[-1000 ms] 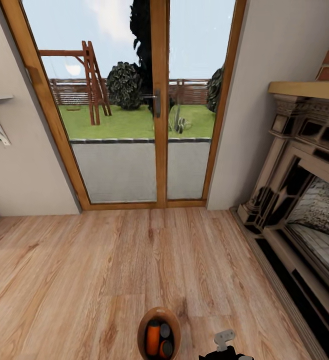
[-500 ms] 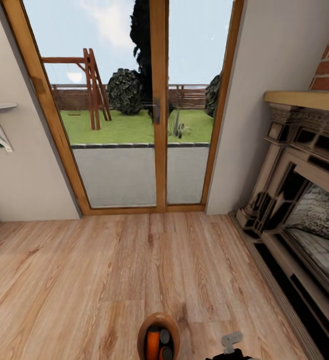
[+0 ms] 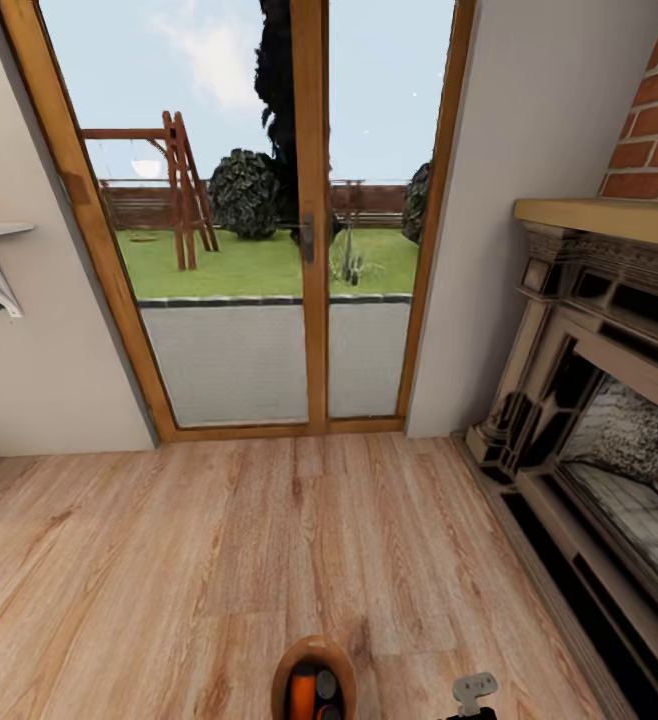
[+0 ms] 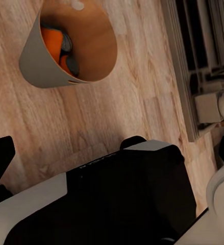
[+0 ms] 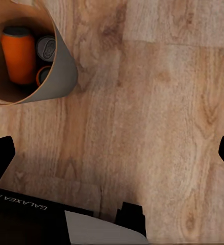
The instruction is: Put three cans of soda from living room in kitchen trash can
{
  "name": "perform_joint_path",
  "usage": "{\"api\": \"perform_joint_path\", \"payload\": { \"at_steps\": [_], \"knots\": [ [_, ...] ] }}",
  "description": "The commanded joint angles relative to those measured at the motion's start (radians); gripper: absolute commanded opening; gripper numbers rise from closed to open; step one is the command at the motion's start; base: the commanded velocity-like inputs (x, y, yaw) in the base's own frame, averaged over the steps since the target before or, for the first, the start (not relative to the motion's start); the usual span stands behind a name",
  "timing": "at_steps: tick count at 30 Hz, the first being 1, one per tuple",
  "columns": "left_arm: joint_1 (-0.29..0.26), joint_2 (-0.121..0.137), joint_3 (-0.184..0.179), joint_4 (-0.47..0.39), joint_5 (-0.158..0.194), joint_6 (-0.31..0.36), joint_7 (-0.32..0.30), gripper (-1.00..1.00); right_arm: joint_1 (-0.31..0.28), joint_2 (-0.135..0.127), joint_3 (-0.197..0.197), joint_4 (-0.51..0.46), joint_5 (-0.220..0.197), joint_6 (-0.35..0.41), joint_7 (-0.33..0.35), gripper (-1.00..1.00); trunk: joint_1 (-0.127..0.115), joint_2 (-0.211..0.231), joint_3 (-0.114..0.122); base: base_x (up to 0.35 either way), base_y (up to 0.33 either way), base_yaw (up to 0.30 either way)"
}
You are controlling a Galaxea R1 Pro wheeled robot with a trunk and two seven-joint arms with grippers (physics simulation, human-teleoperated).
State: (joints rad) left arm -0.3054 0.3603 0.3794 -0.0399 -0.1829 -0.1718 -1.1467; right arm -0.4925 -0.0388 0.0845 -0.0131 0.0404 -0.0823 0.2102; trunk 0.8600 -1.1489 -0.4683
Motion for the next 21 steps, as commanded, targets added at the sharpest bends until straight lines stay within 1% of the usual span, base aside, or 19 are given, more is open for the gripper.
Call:
{"api": "perform_joint_path", "payload": {
  "at_steps": [1,3,4,13,21],
  "knots": [
    [0.0,0.0,0.0,0.0,0.0,0.0,0.0,1.0,0.0,0.0,0.0,0.003,0.0,0.0,0.0,1.0,-0.004,0.007,0.005,0.0,0.0,-0.063],
    [0.0,0.0,0.0,0.0,0.0,0.0,0.0,1.0,0.001,0.001,0.0,0.014,0.0,0.001,0.0,1.0,-0.012,0.021,0.015,0.0,0.0,-0.05],
    [0.0,0.0,0.0,0.0,0.0,0.0,0.0,1.0,0.001,0.001,0.0,0.017,0.0,0.001,0.0,1.0,-0.012,0.021,0.016,0.0,0.0,-0.033],
    [0.0,-0.002,0.0,0.0,0.0,0.0,0.0,1.0,0.002,0.005,0.0,0.034,0.0,0.001,-0.001,1.0,-0.012,0.021,0.023,0.0,0.0,-0.009],
    [0.0,-0.002,0.0,0.0,0.0,0.0,0.001,1.0,0.009,0.009,0.001,0.037,0.0,0.0,-0.003,1.0,-0.012,0.021,0.035,0.0,0.0,0.0]
  ]
}}
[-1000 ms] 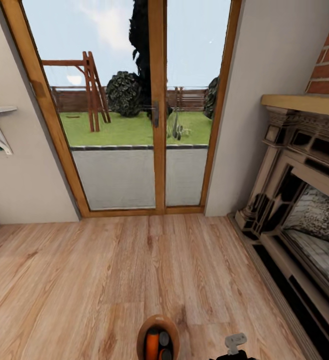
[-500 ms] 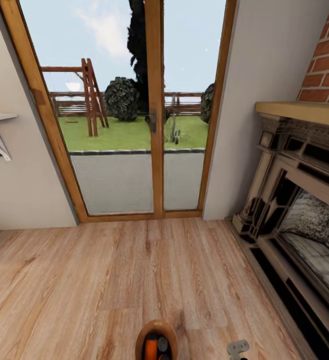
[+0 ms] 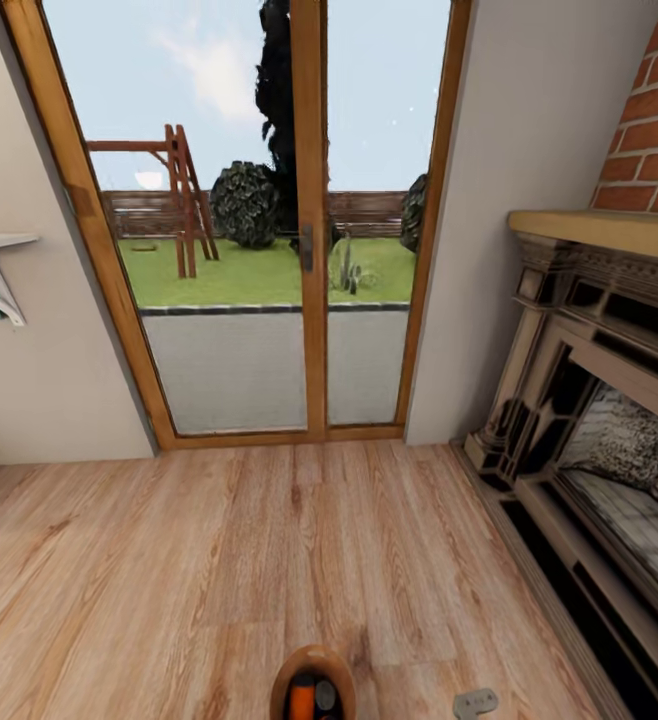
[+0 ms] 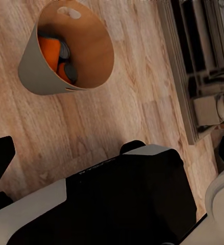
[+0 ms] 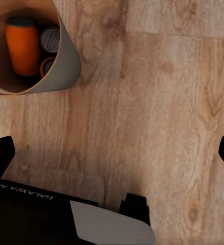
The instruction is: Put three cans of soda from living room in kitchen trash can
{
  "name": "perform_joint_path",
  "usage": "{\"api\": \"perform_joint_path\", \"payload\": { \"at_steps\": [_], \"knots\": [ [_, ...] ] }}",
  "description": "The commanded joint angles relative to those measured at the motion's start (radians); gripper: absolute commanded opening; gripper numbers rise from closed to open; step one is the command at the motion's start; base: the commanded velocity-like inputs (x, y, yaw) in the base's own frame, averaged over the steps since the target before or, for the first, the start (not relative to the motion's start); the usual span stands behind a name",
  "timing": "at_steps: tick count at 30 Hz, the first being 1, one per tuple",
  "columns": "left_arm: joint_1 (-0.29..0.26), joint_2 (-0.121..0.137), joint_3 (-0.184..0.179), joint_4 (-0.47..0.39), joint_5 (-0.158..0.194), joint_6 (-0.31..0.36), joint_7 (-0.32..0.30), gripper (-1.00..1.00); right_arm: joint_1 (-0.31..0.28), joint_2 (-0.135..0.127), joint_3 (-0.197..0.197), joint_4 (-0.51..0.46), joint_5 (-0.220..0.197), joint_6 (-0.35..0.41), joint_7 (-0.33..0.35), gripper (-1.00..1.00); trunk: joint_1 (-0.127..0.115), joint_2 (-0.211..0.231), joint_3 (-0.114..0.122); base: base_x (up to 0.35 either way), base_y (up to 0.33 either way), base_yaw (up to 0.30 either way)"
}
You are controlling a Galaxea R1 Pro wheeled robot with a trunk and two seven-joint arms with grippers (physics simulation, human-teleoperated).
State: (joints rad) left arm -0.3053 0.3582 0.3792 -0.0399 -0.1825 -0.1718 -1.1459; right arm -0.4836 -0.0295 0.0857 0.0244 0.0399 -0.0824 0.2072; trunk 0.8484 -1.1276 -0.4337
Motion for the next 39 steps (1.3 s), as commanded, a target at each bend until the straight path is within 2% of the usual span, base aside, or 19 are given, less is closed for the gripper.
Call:
{"api": "perform_joint_path", "payload": {
  "at_steps": [1,39],
  "knots": [
    [0.0,0.0,0.0,0.0,0.0,0.0,0.0,1.0,0.002,0.0,0.0,0.0,0.0,0.0,0.0,1.0,0.0,0.0,0.002,0.0,0.0,0.0],
    [0.0,-0.003,0.001,0.0,0.0,0.002,0.002,1.0,0.02,0.008,0.0,0.0,0.0,-0.003,-0.002,1.0,0.0,0.0,0.064,0.0,0.0,-0.001]
  ]
}}
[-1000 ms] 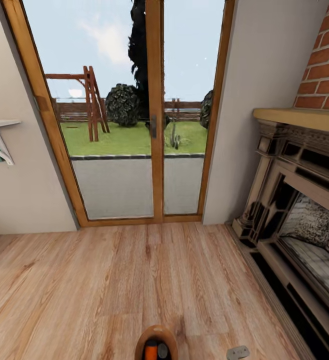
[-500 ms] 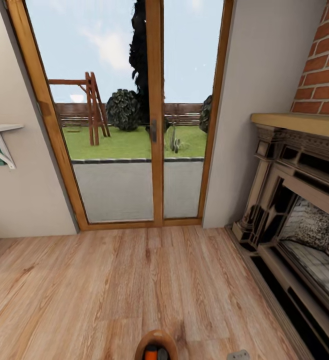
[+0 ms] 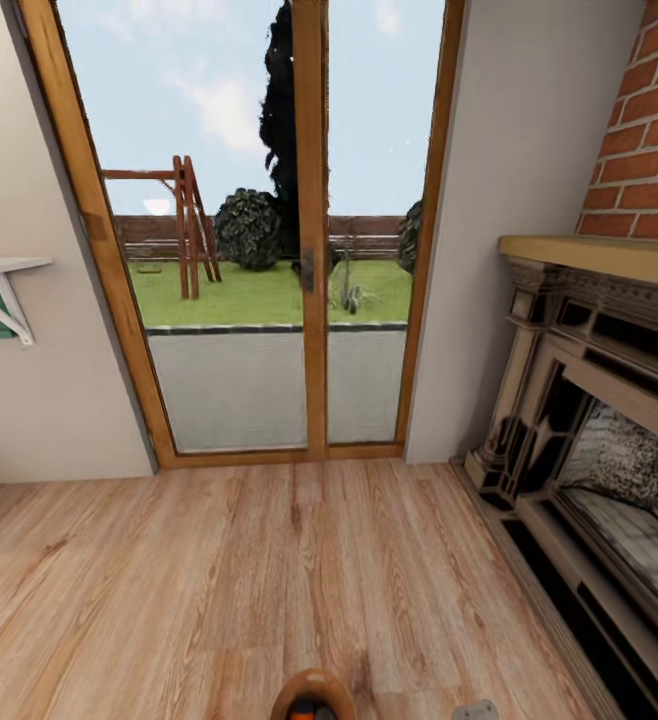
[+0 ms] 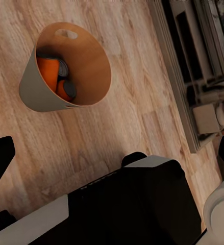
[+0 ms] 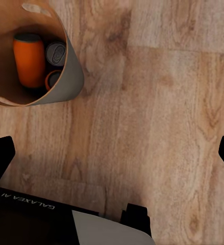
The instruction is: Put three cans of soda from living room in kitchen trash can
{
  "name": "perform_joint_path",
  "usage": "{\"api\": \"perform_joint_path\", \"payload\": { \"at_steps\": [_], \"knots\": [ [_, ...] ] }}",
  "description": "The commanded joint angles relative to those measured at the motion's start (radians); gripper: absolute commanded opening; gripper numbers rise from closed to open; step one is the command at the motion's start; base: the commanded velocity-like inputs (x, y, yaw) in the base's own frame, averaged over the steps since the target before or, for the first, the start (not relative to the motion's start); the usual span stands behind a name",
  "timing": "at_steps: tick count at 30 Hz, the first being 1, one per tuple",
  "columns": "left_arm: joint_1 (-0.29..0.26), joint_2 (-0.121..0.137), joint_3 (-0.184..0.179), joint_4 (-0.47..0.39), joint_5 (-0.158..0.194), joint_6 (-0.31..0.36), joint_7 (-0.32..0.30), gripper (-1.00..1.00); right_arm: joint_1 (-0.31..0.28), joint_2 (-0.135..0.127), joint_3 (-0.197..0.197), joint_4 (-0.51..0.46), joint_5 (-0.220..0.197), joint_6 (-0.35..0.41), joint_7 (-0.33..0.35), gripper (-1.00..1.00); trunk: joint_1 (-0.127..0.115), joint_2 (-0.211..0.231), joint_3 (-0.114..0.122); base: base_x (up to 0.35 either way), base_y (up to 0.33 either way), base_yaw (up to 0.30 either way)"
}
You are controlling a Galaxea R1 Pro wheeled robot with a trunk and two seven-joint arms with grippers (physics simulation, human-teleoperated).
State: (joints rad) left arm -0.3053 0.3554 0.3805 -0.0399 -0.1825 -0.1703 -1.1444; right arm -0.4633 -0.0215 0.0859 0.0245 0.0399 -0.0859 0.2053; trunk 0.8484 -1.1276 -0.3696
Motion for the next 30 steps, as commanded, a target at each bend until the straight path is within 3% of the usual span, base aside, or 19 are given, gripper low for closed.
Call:
{"api": "perform_joint_path", "payload": {
  "at_steps": [1,27,29,30],
  "knots": [
    [0.0,0.0,0.0,0.0,0.0,0.0,0.0,1.0,0.0,0.0,0.0,0.0,0.0,0.0,0.0,1.0,0.0,0.0,0.002,0.0,0.0,-0.029],
    [0.0,-0.006,0.0,0.0,0.0,0.0,0.0,1.0,0.015,0.001,-0.001,0.0,0.0,-0.002,-0.007,1.0,0.0,0.0,0.044,0.0,0.0,-0.061],
    [0.0,-0.006,0.0,0.0,0.0,0.0,0.0,1.0,0.015,0.001,-0.002,-0.001,-0.004,-0.002,-0.051,1.0,0.0,0.0,0.045,0.0,0.0,-0.044],
    [0.0,-0.006,0.0,-0.002,0.001,0.0,0.0,1.0,0.015,0.012,-0.002,0.0,-0.019,-0.002,-0.162,1.0,0.0,0.0,0.045,0.0,0.0,-0.018]
  ]
}}
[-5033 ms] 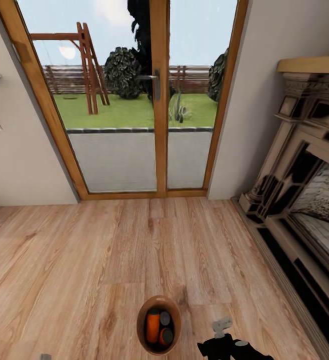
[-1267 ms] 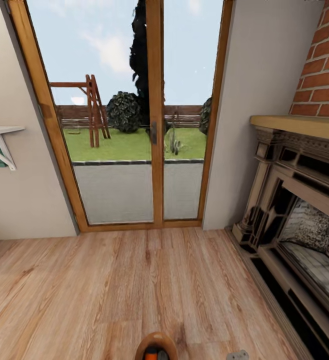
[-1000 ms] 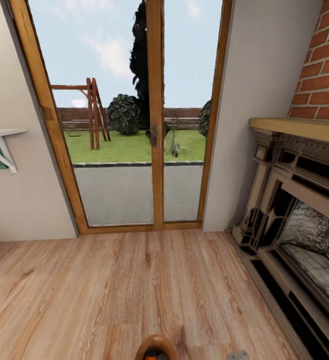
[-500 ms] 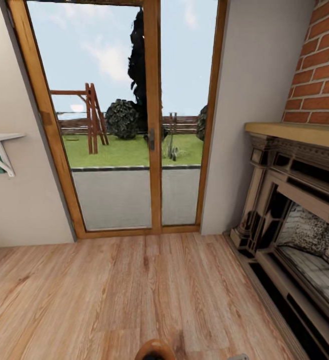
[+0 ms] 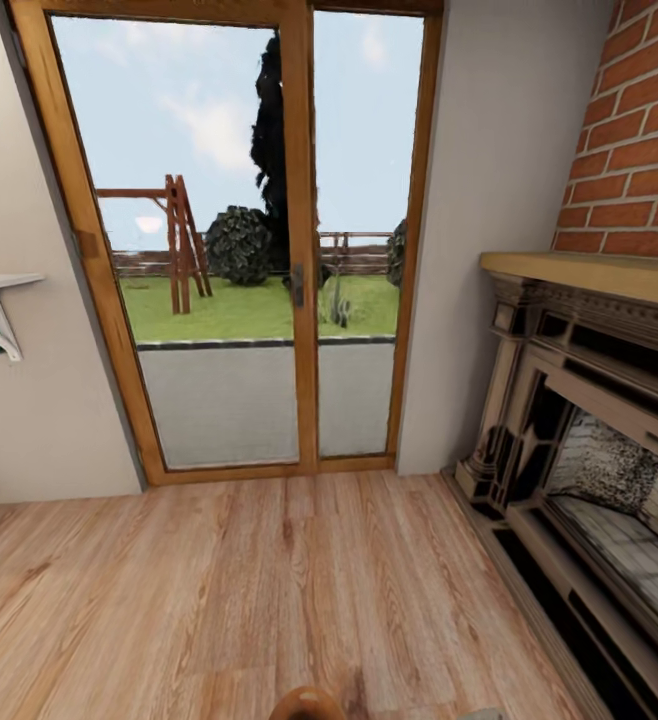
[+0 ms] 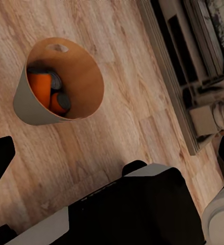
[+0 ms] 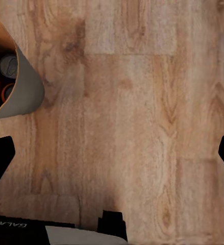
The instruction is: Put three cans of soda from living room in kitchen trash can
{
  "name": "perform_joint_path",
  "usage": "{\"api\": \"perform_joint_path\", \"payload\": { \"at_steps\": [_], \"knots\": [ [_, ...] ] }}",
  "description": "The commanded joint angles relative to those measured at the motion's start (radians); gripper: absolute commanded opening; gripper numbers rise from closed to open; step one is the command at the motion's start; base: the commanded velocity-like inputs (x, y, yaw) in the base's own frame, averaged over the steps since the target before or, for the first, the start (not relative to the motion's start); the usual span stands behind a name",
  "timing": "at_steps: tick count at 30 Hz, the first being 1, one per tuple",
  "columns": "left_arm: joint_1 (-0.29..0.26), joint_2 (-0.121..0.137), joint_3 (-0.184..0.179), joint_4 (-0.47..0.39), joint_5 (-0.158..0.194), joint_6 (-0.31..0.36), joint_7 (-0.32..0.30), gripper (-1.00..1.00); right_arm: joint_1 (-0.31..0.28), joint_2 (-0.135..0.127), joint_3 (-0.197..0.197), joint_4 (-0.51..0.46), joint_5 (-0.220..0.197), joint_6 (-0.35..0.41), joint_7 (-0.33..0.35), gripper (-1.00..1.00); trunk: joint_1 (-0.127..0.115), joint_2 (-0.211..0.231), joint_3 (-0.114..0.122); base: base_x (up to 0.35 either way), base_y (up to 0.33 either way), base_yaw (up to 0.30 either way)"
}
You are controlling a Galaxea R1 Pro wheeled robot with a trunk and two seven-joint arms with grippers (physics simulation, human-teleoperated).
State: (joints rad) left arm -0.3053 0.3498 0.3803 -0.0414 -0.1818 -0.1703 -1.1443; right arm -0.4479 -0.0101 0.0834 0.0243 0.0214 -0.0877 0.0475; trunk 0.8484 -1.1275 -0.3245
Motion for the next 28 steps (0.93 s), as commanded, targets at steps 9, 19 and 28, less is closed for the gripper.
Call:
{"api": "perform_joint_path", "payload": {
  "at_steps": [9,19,28],
  "knots": [
    [0.0,0.001,-0.015,-0.001,-0.002,0.0,0.063,1.0,0.059,0.073,0.0,0.019,-0.027,0.008,-0.341,1.0,0.0,0.0,0.001,0.0,0.0,-0.006],
    [0.0,-0.034,-0.029,0.003,-0.002,0.006,0.627,1.0,0.169,0.066,0.004,0.026,-0.027,0.051,-0.36,1.0,0.0,0.0,0.001,0.0,0.0,0.0],
    [0.0,-0.069,-0.03,0.004,0.0,0.009,0.812,1.0,0.184,0.055,0.005,0.025,-0.027,0.051,-0.36,1.0,0.0,0.0,0.001,0.0,0.0,0.0]
  ]
}}
